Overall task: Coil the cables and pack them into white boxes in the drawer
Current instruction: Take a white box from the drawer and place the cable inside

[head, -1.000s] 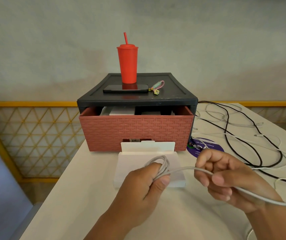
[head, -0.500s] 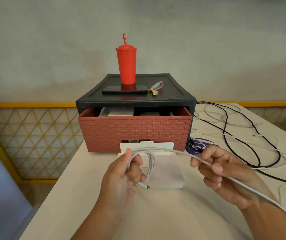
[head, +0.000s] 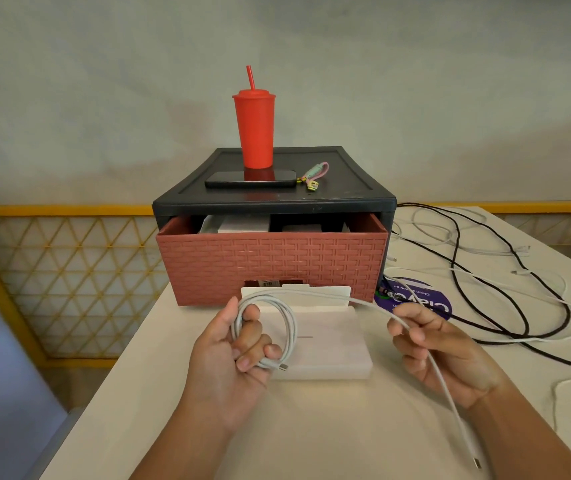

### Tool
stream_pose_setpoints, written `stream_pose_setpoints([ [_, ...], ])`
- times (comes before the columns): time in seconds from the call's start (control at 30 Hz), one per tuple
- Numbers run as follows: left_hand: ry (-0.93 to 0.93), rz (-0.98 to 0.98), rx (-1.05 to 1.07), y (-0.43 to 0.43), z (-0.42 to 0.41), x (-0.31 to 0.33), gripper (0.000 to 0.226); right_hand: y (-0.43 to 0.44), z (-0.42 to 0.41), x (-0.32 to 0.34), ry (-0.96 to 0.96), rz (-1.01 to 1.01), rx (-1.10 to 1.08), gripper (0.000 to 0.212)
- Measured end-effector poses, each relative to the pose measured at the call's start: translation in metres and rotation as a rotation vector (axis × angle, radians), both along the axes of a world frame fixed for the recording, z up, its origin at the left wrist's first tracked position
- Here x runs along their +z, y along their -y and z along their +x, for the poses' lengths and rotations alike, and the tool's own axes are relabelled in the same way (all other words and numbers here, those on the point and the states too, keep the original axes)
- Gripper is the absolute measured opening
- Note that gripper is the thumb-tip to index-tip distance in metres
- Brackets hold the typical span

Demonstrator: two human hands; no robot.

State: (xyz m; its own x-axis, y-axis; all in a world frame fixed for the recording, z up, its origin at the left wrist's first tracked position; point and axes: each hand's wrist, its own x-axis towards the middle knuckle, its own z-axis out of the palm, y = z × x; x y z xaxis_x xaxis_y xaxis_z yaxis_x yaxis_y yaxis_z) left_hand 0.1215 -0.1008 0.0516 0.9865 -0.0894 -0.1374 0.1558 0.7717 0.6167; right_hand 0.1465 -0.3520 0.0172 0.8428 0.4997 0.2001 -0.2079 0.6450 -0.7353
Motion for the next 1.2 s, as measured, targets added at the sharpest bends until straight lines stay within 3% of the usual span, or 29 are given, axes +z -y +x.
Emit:
stream_pose_setpoints([
  [0.1, 0.0, -0.009, -0.008, 0.002, 0.001, -0.001, 0.031, 0.015, 0.012, -0.011, 0.029, 0.135, -0.008, 0.046],
  [0.17, -0.001, -0.027, 0.0, 0.003, 0.001, -0.002, 0.031, 0.009, 0.009, -0.008, 0.001, 0.118, 0.008, 0.038],
  [0.2, 0.005, -0.042, 0.003, 0.002, 0.001, -0.003, 0.03, 0.009, 0.01, -0.003, -0.018, 0.048, 0.059, 0.033],
  [0.3, 0.02, -0.102, 0.007, -0.001, 0.002, -0.005, 0.028, 0.007, 0.008, 0.0, -0.085, -0.255, -0.277, 0.058],
  [0.37, 0.037, -0.132, 0.019, -0.006, 0.004, -0.006, 0.029, 0.001, 0.006, 0.007, -0.089, -0.34, -0.349, 0.062],
  [0.43, 0.079, -0.166, 0.025, -0.012, 0.006, -0.008, 0.022, -0.004, 0.005, 0.011, -0.042, -0.49, -0.413, 0.054],
  [0.53, 0.157, -0.227, 0.015, -0.02, 0.009, -0.014, 0.039, -0.014, -0.002, 0.02, 0.021, -0.73, -0.549, 0.005],
  [0.6, 0.162, -0.246, 0.042, -0.023, 0.009, -0.013, 0.044, -0.016, -0.004, 0.021, 0.078, -0.857, -0.595, 0.016],
  [0.77, 0.259, -0.351, 0.047, -0.036, 0.017, -0.014, 0.042, -0.031, -0.021, 0.04, 0.182, -0.993, -0.446, 0.022],
  [0.87, 0.371, -0.483, -0.16, -0.047, 0.024, -0.024, 0.04, -0.047, -0.036, 0.048, 0.207, -1.061, -0.277, 0.025],
  [1.1, 0.421, -0.258, -0.164, -0.058, 0.029, -0.037, 0.05, -0.072, -0.052, 0.047, 0.35, -1.242, -0.1, 0.025],
  [1.2, 0.446, -0.252, -0.196, -0.06, 0.029, -0.039, 0.05, -0.073, -0.053, 0.046, 0.362, -1.283, -0.1, 0.029],
])
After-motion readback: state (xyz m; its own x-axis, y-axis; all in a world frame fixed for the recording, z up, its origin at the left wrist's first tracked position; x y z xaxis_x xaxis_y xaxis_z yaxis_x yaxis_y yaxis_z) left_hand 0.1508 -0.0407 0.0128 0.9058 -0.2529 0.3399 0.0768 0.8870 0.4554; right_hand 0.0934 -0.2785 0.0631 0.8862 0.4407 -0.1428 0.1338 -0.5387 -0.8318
